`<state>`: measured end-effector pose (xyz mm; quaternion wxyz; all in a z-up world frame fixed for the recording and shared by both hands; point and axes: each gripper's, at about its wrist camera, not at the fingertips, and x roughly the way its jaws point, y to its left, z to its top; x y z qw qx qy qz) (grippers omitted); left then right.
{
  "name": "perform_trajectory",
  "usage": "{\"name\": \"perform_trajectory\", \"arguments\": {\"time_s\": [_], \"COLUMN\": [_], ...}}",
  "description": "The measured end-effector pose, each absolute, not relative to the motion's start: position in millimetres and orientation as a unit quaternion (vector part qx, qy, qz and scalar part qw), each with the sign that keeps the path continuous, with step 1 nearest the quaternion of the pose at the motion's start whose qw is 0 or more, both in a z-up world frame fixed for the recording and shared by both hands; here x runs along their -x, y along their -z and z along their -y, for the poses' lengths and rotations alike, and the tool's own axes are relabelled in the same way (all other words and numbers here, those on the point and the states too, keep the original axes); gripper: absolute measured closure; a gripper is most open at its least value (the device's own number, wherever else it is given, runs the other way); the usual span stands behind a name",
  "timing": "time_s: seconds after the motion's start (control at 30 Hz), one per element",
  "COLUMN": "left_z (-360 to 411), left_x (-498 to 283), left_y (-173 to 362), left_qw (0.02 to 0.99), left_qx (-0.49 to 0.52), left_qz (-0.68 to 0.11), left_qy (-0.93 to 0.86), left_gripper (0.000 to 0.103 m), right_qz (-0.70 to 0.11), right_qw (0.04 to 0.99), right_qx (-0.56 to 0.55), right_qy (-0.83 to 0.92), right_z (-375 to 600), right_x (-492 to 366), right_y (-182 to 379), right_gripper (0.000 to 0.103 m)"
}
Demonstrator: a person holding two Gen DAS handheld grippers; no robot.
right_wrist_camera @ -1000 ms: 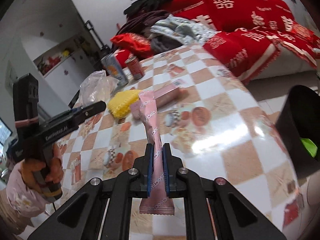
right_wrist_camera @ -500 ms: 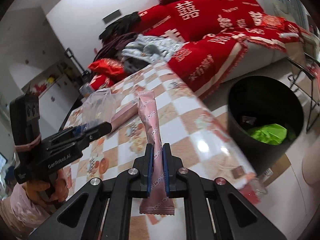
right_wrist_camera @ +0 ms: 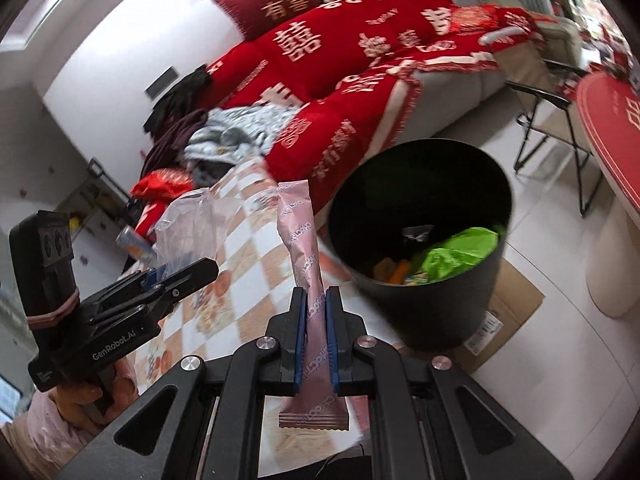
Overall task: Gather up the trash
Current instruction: 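Carry plastic bag and pink wrapper over the black bin and release both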
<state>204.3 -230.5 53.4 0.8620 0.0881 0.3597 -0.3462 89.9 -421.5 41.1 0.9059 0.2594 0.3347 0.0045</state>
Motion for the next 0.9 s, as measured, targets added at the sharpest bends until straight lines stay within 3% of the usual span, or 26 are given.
{"name": "perform_trajectory", "arguments": {"time_s": [0.9], "left_z": [357], "left_x": [-251], "left_y": [-7], "left_qw": [0.838], "left_qx": [-0.143], "left_qz": [-0.391], "left_qy": [0.352], "left_gripper": [0.000], "right_qz": [-0.335], "right_qw": [0.884], "right_qx": [-0.319], "right_qy": [0.063], "right_z": [503], "right_x": [-133], "right_y": [-12], "right_gripper": [0.093]}}
